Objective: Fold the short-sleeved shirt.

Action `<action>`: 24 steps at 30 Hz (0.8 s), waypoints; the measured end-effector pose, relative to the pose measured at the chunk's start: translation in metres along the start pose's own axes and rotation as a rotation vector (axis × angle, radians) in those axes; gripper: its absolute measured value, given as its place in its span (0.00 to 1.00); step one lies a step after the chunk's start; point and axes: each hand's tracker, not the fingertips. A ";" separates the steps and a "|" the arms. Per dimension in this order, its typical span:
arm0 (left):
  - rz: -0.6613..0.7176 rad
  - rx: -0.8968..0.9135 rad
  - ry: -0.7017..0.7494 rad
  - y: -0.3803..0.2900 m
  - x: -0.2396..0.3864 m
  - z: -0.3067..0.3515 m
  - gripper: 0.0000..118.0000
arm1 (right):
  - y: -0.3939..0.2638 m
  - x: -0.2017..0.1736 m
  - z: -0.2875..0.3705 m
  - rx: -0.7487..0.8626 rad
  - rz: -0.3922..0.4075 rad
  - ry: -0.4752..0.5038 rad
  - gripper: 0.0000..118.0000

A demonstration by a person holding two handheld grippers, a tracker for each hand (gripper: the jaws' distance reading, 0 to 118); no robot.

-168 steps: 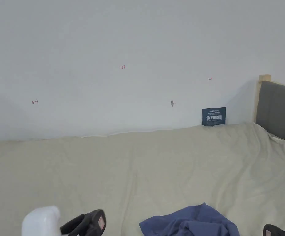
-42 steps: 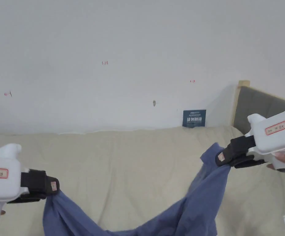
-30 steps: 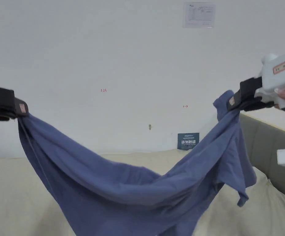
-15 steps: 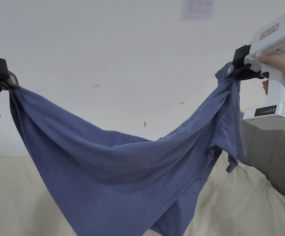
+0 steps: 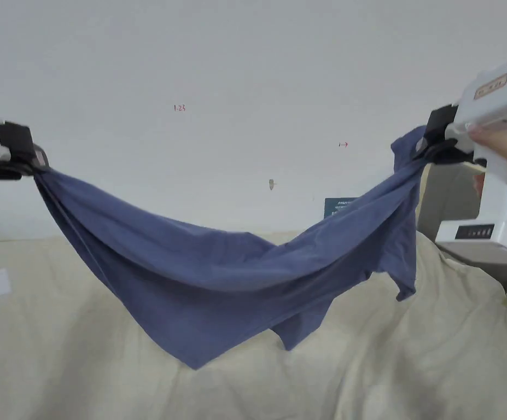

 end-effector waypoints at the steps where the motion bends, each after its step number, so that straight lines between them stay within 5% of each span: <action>1: 0.001 -0.034 0.010 -0.017 -0.007 -0.006 0.05 | -0.017 0.011 -0.009 -0.030 -0.012 -0.007 0.03; 13: 0.062 -0.457 0.040 -0.235 -0.072 -0.002 0.05 | -0.213 0.130 -0.062 -0.368 -0.059 -0.092 0.03; 17: 0.048 -0.454 0.015 -0.251 -0.080 0.038 0.05 | -0.230 0.136 -0.020 -0.352 -0.001 -0.085 0.03; 24: 0.014 -0.425 -0.031 -0.246 -0.080 0.096 0.05 | -0.227 0.152 0.048 -0.320 -0.045 -0.021 0.03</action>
